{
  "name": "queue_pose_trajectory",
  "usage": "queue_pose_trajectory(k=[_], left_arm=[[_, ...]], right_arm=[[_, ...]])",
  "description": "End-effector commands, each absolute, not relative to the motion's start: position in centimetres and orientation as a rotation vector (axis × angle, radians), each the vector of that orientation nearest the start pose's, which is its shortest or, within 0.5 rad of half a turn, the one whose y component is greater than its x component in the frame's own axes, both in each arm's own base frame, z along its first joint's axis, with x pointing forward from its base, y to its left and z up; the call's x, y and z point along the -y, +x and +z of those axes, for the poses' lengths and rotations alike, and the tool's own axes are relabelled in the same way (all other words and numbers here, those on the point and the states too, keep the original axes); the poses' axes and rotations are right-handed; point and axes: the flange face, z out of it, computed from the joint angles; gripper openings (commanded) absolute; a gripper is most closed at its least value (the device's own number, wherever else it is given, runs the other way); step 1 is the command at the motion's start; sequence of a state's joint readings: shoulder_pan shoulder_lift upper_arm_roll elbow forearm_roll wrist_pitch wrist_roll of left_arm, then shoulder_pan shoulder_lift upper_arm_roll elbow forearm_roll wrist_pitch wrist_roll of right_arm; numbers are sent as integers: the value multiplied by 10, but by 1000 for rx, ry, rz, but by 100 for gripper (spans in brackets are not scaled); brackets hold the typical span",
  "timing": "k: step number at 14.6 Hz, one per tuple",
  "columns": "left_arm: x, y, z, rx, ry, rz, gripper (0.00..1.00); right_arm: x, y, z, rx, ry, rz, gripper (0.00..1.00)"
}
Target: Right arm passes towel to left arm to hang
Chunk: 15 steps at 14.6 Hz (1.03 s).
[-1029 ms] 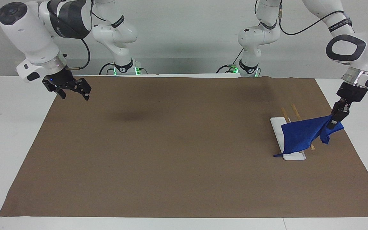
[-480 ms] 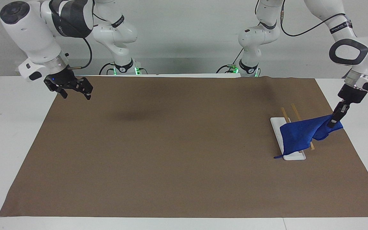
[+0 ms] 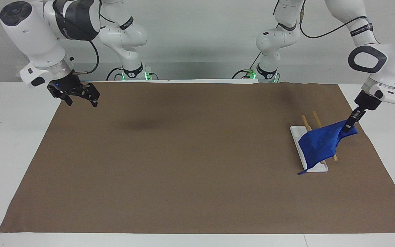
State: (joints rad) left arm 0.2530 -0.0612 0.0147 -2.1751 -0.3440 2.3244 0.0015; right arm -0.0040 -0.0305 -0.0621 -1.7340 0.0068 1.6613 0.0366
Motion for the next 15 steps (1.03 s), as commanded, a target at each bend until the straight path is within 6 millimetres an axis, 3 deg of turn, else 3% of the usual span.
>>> queue_pose_trajectory(k=[1, 2, 3, 6, 9, 11, 15], left_arm=[[-140, 515, 443, 707, -3237, -389, 0], [-140, 514, 443, 706, -3239, -382, 1], [-140, 514, 443, 703, -3240, -374, 16], [-140, 520, 448, 703, -3236, -387, 100], [-139, 526, 461, 659, -3226, -404, 100], [-136, 532, 484, 556, -3203, -373, 100], [-114, 531, 538, 385, -3203, -82, 100]], right_arm=[[37, 541, 575, -152, -3129, 72, 100], [37, 541, 575, -152, -3127, 72, 100], [37, 541, 575, -154, -3127, 72, 100], [36, 536, 572, -149, -3124, 134, 100], [36, 532, 570, -146, -3121, 184, 100], [36, 531, 569, -146, -3121, 192, 100], [37, 531, 569, -149, -3120, 196, 100]])
